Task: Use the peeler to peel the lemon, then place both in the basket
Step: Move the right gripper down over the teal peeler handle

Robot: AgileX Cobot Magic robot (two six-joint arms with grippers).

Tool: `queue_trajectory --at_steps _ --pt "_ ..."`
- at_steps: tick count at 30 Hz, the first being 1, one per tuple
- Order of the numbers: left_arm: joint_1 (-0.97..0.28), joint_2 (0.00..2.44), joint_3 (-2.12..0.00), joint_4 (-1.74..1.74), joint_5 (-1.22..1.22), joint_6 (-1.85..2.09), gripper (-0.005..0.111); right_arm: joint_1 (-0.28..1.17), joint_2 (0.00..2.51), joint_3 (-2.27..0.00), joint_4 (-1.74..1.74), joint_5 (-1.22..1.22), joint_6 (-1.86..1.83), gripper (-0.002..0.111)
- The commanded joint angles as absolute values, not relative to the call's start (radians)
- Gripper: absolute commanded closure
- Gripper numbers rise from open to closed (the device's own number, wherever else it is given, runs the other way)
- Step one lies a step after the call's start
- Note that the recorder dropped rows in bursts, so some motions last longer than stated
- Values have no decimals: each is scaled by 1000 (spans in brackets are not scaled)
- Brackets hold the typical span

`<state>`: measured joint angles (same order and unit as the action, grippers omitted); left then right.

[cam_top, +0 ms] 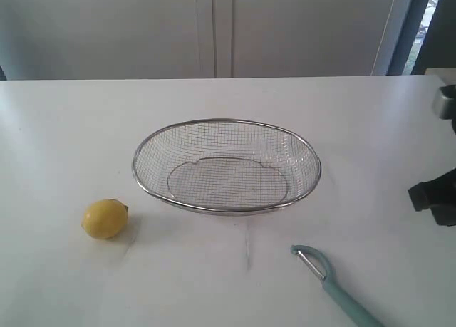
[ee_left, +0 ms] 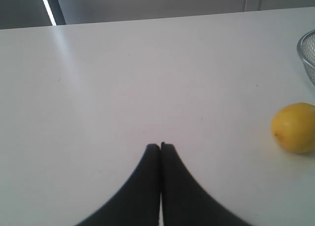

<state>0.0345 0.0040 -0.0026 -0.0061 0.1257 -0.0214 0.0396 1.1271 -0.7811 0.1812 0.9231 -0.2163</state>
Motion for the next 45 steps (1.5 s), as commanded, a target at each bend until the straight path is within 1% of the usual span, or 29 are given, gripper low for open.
queue_trajectory --at_steps 1,13,20,35,38,42,45 --pt "29 0 0 -6 124 -23 107 94 1129 -778 189 928 -238 108" --pt "29 0 0 -6 124 -21 107 267 1131 -778 189 926 -263 108" --pt "29 0 0 -6 124 -21 107 343 1189 -778 192 926 -263 108" --pt "29 0 0 -6 124 -21 107 441 1319 -778 188 948 -263 108" --pt "29 0 0 -6 124 -21 107 450 1334 -778 187 950 -256 102" --pt "29 0 0 -6 124 -21 107 450 1351 -778 187 952 -250 90" --pt "29 0 0 -6 124 -21 107 450 1367 -771 187 952 -248 85"
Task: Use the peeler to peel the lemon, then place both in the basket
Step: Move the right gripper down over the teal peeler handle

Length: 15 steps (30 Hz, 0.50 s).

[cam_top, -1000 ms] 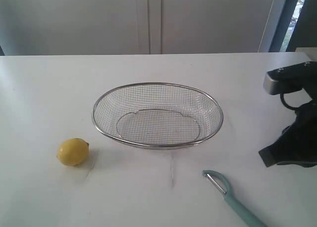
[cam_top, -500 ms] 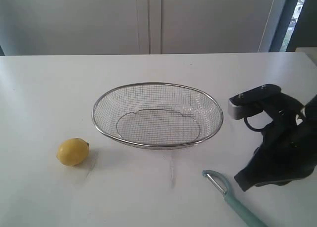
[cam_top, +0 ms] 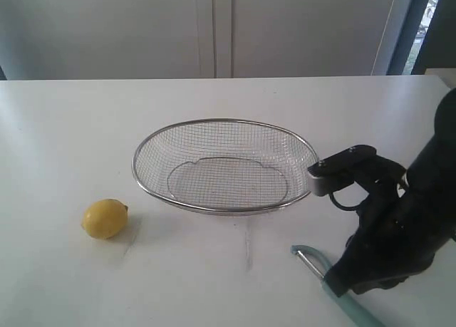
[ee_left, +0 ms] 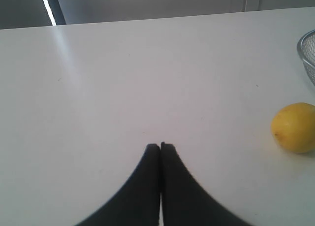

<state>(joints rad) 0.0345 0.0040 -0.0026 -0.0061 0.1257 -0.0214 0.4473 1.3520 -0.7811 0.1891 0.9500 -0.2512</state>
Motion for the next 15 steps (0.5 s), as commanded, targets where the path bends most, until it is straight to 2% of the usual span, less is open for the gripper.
queue_trajectory --at_steps 1,6,15 --pt "29 0 0 -6 124 -21 107 450 1373 -762 187 939 -248 84" --pt "29 0 0 -6 124 -21 107 450 1388 -718 185 892 -240 79" --pt "29 0 0 -6 124 -21 107 459 1388 -709 163 848 -194 79"
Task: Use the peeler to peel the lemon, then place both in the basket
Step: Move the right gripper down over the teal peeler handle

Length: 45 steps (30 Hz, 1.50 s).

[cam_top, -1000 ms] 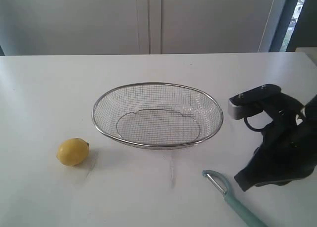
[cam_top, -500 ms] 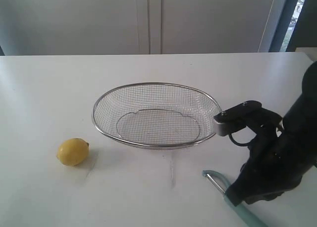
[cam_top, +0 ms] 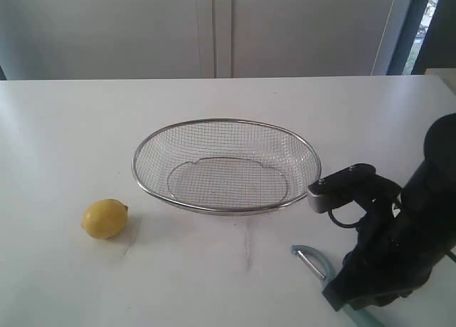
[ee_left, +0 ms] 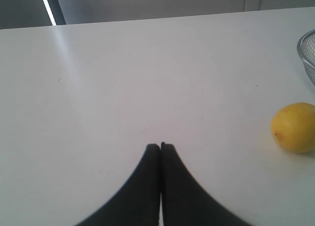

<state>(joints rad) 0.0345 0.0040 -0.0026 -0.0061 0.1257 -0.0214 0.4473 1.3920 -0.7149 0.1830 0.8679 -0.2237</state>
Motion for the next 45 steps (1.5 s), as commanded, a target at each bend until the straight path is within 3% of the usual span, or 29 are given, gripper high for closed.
queue_trajectory --at_steps 1,17,25,45 --pt "29 0 0 -6 124 -21 107 468 1388 -709 142 848 -169 79" --pt "29 0 0 -6 124 -21 107 560 1388 -647 5 781 53 79" --pt "29 0 0 -6 124 -21 107 560 1388 -624 5 721 53 62" --pt "29 0 0 -6 124 -21 107 560 1522 -610 5 635 53 62"
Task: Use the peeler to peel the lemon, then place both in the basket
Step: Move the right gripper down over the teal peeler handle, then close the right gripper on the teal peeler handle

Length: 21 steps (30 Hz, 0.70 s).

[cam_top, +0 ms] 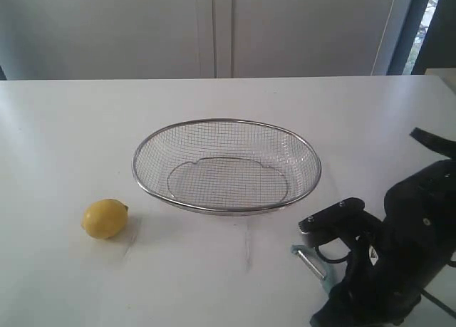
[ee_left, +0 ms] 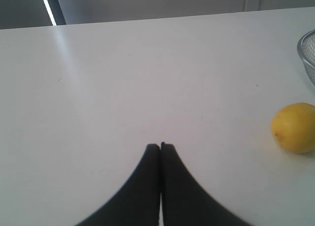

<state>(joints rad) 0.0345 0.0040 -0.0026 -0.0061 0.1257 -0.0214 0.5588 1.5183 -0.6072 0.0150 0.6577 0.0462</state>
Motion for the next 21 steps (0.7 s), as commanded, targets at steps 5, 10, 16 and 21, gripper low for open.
queue_trajectory --at_steps 5,10,16,21 --pt "29 0 0 -6 124 -21 107 560 1561 -610 5 628 60 62" --pt "29 0 0 -6 124 -21 107 560 1568 -616 5 642 60 62" --pt "29 0 0 -6 124 -21 107 560 1568 -616 5 646 60 84" --pt "29 0 0 -6 124 -21 107 560 1568 -616 5 643 60 104"
